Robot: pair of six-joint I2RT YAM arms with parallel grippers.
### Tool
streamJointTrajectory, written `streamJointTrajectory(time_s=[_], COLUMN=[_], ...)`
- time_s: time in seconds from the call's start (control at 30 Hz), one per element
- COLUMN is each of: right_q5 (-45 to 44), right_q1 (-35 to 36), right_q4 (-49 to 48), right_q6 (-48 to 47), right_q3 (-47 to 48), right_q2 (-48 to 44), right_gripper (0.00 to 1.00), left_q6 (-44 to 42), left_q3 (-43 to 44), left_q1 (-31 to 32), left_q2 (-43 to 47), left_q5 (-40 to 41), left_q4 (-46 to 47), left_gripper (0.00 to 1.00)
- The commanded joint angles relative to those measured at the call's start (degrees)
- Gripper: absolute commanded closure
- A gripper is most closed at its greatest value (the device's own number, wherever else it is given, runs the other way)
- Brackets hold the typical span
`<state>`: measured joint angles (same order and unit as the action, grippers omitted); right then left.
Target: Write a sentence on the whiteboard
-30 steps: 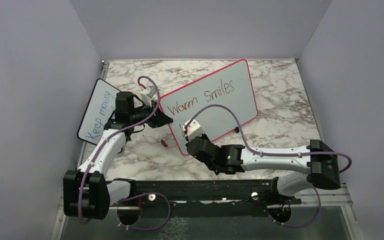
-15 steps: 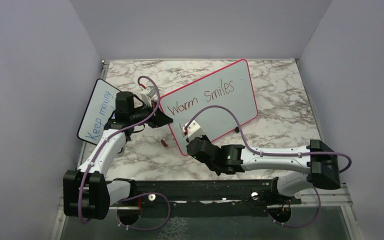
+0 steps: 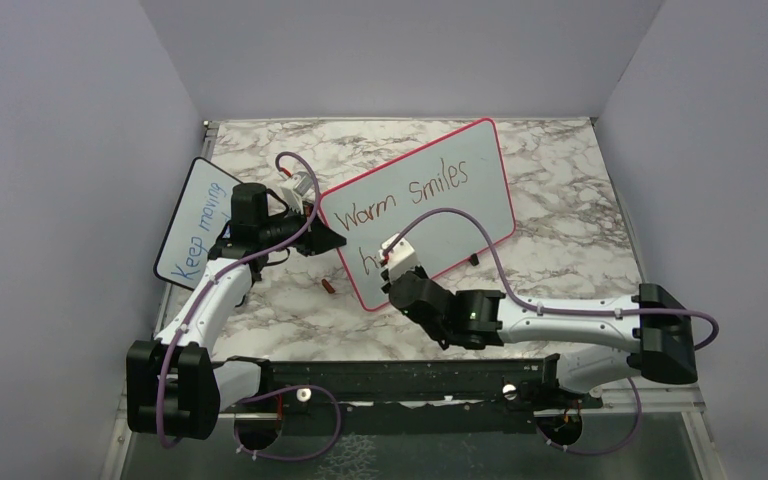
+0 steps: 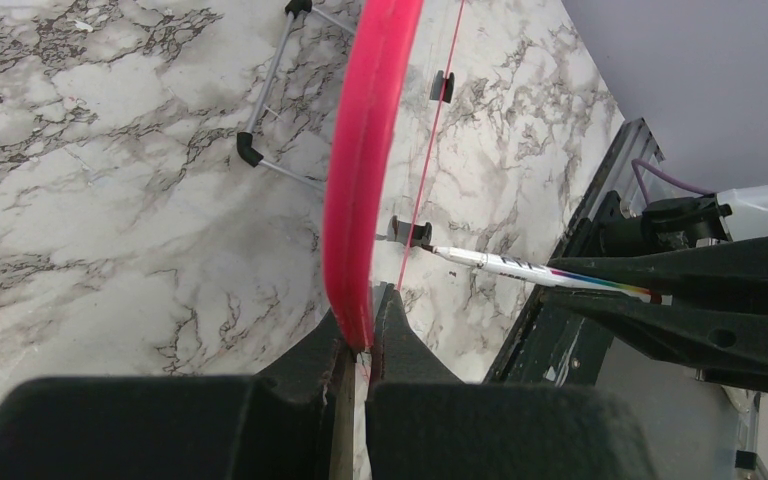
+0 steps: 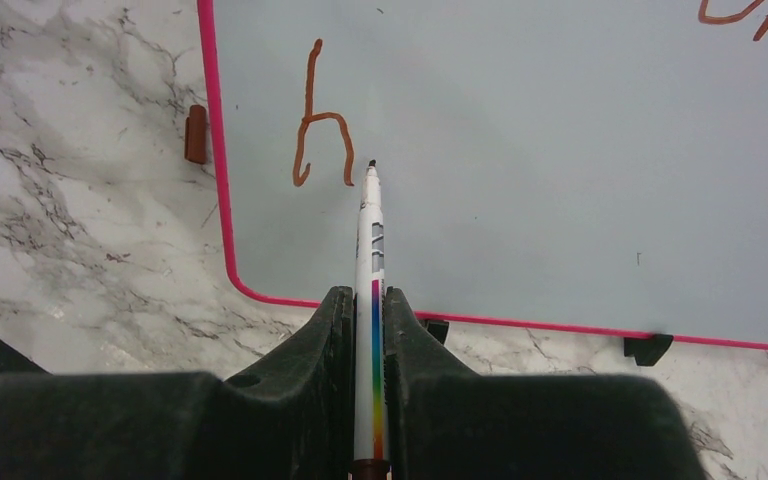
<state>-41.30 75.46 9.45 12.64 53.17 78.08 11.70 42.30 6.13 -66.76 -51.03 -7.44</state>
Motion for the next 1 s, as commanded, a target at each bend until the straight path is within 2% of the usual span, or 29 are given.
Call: streamJointTrajectory(time_s=[0.0,0.97], right_q5=[-0.93,2.25], right_q1=[-0.83,-1.67], right_q4=[-4.16,-6.23], right_q6=[-0.43,-0.34], right_q3=[-1.76,-1.87], right_q2=[-1.84,1.12], right_gripper=[1.00,1.00], left_q6=[-3.09,-3.09], left_q3=[-1.77,-1.71], left_q1=[-0.37,-0.41], left_q2=[-0.46,-0.88], left_q5=[7.76,7.52], left_q4=[-2.67,-2.66], left_gripper=[1.00,1.00])
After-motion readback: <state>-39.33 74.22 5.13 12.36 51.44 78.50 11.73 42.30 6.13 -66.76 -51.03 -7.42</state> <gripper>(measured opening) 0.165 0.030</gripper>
